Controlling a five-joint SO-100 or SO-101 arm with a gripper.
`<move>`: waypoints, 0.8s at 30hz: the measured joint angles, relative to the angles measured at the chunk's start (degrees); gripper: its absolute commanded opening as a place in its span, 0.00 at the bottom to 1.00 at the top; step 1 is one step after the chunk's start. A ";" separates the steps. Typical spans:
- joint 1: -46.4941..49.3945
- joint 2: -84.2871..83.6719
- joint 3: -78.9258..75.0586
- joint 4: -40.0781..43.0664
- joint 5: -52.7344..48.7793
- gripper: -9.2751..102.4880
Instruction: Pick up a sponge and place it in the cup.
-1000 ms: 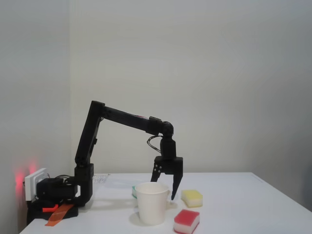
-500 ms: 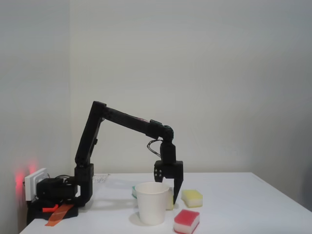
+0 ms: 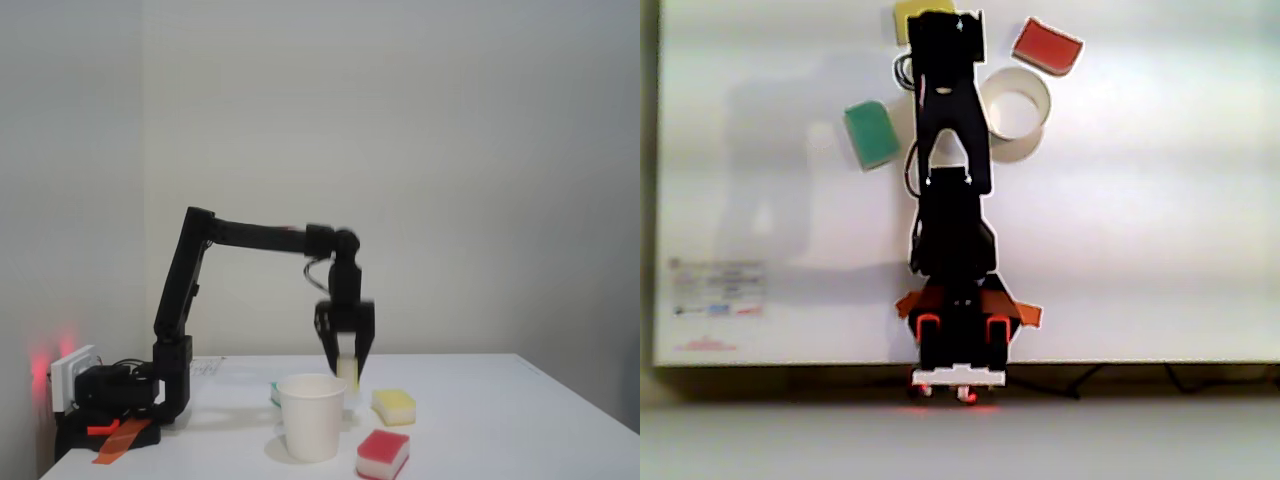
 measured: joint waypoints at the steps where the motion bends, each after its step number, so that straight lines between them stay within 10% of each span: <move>1: -0.70 -0.53 -3.96 3.69 1.05 0.08; 9: -0.70 -5.45 -28.04 12.83 0.53 0.08; 24: 15.03 6.94 -14.59 12.83 -8.00 0.08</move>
